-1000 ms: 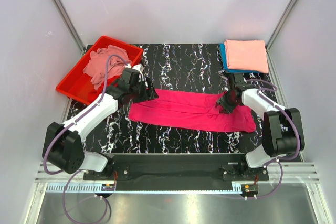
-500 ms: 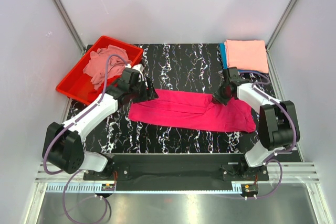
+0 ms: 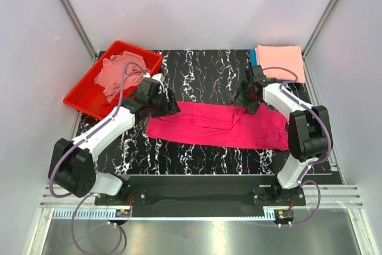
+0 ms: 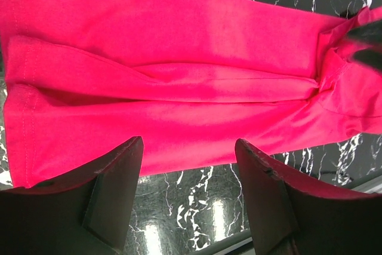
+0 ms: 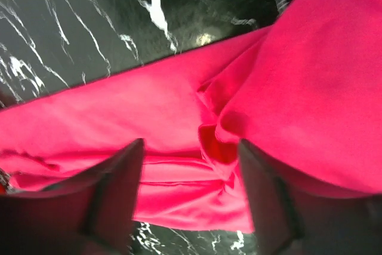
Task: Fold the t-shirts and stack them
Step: Fold the tshirt
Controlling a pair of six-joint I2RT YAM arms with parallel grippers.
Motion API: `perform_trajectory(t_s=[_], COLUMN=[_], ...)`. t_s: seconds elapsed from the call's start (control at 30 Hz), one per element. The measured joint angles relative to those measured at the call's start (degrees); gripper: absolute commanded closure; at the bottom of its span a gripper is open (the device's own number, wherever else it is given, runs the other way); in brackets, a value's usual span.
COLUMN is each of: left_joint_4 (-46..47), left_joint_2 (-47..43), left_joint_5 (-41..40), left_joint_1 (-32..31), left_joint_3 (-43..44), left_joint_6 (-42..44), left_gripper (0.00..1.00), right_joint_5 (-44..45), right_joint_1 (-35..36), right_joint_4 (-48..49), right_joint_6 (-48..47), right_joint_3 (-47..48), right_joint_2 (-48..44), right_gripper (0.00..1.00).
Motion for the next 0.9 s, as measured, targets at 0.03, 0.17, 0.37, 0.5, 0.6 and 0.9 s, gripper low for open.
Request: perform_trajectory(t_s=[0.03,0.17,0.37,0.5,0.6,0.9], left_joint_4=[0.02,-0.17,1.68,5.18,8.66,15.50], left_joint_2=[0.00,0.00,1.95,8.28,15.63,37.68], left_joint_5=[-0.24,-0.79,3.85,7.37,9.66,15.26], left_joint_1=[-0.35,-3.54,-8.92,-13.53,-16.90,-23.08], left_joint_3=[0.00,0.02,1.03,5.55,11.06,28.72], left_joint_6=[0.31,2.08,4.20,5.05,5.20,5.66], left_gripper=[0.31,0.31,0.33,0.36,0.37,0.48], right_joint_5=[1.77,8.94,10.19,10.14,10.01,9.64], right_joint_1=[0.04,-0.17,-4.68,-9.55,-12.11,-24.65], right_joint_4=[-2.49,-10.08,-14.75,-16.09,-16.02,-12.57], right_joint_6=[-0.50,-1.81,-0.57,0.42,0.52,0.31], right_joint_3=[2.05,9.57,5.03,-4.42,-11.19,-23.65], right_joint_2=[-0.02,-2.10,-13.51,-19.34,-21.00,-21.33], right_gripper=[0.22,0.26,0.84,1.00,1.00,1.00])
